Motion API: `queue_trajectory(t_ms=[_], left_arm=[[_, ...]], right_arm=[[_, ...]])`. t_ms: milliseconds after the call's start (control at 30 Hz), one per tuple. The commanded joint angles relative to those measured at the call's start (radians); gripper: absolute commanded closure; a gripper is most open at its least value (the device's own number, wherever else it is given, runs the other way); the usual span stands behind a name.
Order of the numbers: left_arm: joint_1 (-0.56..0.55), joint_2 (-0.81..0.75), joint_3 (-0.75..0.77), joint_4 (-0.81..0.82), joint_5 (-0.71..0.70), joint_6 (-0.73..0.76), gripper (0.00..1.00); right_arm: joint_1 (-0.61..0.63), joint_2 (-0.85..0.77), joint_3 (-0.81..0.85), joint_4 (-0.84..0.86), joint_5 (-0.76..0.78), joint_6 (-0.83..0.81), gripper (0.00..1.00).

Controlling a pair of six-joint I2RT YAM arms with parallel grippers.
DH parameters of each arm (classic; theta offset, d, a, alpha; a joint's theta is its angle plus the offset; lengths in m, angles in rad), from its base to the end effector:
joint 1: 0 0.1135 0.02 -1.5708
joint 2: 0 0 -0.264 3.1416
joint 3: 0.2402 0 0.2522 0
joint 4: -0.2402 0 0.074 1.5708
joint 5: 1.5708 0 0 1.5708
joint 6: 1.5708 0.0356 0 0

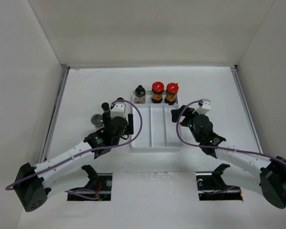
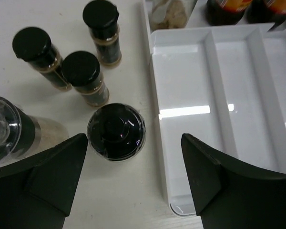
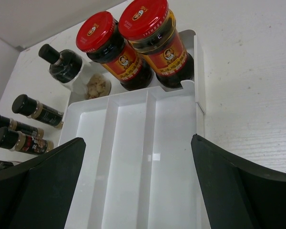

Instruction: Organize the condiment bottles

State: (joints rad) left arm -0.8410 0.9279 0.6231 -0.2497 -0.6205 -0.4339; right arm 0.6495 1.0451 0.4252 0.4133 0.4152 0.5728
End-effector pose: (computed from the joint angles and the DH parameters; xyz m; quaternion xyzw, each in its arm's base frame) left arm 0.1494 -0.1360 0.2543 0.0227 0.8448 -0.0614 0.5311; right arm 0.1887 0.1253 0.2265 0.1007 0.7640 0.2229 0.5970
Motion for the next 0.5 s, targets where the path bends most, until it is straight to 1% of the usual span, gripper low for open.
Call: queue_trajectory(t_ms=[0, 167, 300, 467], left_arm=[[0.01, 0.061, -0.017, 0.062, -0.013, -0.012, 0.21], [0.043, 0.153, -0.022, 0.142, -0.021, 0.015, 0.22], [0.061, 0.206, -0.022, 0.17, -0.022, 0.023, 0.23], [0.066, 0.204, -0.039, 0.182, -0.044, 0.009, 0.25]], right_arm=[[0.009, 0.006, 0.014, 0.058, 0.005, -0.005, 0.0], [0.009, 0.007, 0.014, 0.058, 0.004, -0.007, 0.0], [0.009, 0.019, 0.017, 0.058, 0.0, -0.007, 0.0], [0.009, 0.024, 0.018, 0.058, 0.0, -0.007, 0.0]])
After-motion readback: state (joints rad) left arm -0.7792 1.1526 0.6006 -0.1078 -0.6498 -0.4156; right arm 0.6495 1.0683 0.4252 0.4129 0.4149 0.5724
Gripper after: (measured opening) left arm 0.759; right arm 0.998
